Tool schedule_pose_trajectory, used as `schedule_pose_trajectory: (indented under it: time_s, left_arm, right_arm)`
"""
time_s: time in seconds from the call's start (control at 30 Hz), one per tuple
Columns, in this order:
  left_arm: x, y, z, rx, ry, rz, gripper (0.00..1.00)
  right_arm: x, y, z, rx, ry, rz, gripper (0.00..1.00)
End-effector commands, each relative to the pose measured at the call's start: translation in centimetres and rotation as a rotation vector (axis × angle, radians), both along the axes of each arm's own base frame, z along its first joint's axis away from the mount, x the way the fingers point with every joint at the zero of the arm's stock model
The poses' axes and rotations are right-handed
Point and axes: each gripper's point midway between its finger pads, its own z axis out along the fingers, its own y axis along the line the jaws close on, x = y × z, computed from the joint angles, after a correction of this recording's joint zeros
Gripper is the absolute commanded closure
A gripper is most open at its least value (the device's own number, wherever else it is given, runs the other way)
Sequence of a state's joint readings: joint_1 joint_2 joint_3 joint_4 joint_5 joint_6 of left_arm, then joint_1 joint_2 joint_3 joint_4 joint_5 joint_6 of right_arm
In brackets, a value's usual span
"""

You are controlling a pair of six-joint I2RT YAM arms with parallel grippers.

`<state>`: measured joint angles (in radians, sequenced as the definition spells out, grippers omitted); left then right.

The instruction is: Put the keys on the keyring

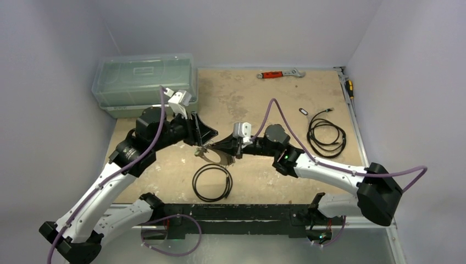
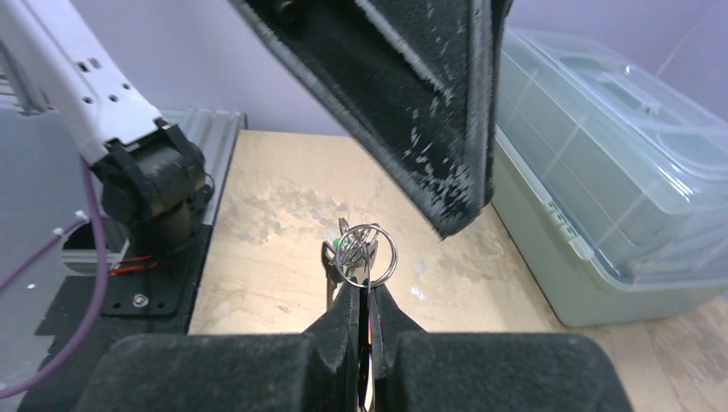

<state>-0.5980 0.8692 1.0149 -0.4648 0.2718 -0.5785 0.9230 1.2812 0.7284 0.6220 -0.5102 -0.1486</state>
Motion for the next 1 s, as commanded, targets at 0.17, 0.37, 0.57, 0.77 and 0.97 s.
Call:
schedule_pose_trajectory:
  time_s: [0.17, 0.37, 0.57, 0.77, 0.97]
  left_arm:
    - [-2.0, 1.4, 6.2, 0.051, -0.415, -0.125, 0.52]
    - [-3.4, 2.3, 4.7, 0.195, -0.761, -0.25, 0.52]
    - [-6.0, 1.6, 4.0, 0.257, -1.031, -0.433, 0.43]
    - [-8.0, 0.8, 1.2, 0.373, -1.14, -0.652, 0.49]
    - [-9.3, 0.6, -0.3, 0.464, -1.166, -0.808, 0.53]
  right_arm:
    - [-4.7, -1.1, 3.6, 0.074, 0.024, 0.19, 1.0]
    - [-5.7, -1.6, 2.6, -0.041, 0.124, 0.223, 1.0]
    - [-7.6, -3.0, 1.0, -0.143, 0.226, 0.272, 1.0]
    - [-9.2, -3.6, 0.7, -0.185, 0.281, 0.337, 1.0]
    - [-9.2, -3.4, 1.0, -0.206, 0.322, 0.342, 1.0]
